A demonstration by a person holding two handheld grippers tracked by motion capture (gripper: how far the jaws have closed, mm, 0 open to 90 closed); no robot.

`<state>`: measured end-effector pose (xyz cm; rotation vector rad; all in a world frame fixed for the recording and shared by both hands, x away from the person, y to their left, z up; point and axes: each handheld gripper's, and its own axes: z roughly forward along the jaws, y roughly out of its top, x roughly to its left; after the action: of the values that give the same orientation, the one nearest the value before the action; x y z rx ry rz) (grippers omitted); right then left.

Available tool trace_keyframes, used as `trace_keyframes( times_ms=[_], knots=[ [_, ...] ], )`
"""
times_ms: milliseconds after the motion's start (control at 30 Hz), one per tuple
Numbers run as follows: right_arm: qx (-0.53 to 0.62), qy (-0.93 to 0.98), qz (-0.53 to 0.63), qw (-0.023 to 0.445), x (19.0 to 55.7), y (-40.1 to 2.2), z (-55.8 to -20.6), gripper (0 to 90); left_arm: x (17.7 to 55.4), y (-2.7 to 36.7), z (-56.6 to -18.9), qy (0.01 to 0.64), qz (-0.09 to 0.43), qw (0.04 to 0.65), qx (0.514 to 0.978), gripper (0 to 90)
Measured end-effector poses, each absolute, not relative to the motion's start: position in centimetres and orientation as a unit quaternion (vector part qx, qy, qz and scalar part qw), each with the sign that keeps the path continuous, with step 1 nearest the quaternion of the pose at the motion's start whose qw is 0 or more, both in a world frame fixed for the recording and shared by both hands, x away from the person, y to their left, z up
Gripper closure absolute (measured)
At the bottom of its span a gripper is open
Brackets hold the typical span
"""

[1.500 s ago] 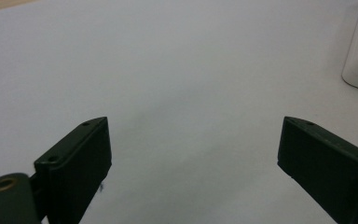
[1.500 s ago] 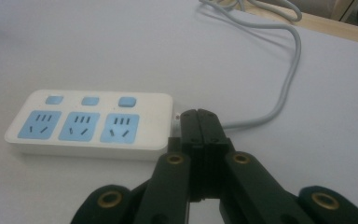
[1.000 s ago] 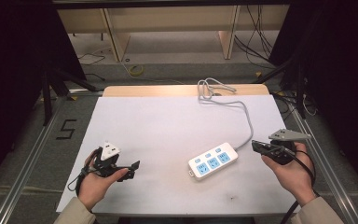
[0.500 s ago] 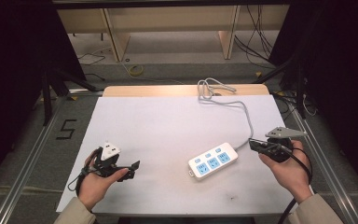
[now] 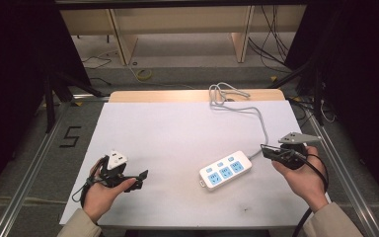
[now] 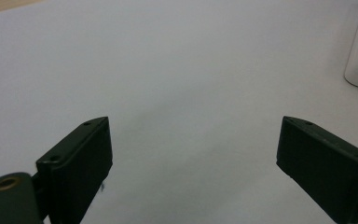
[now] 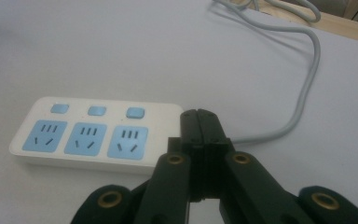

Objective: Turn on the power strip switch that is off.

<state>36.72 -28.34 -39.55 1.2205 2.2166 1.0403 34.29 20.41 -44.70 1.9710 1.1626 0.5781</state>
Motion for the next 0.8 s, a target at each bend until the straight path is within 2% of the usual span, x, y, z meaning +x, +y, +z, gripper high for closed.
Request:
trace_keyframes(
  times_ms=[800],
  knots=[
    [0.435,0.802,0.362,0.191,37.60,-27.36,-39.54,90.0,34.30,20.36,-44.71,0.455,0.227,0.380,0.773,10.1]
  ],
)
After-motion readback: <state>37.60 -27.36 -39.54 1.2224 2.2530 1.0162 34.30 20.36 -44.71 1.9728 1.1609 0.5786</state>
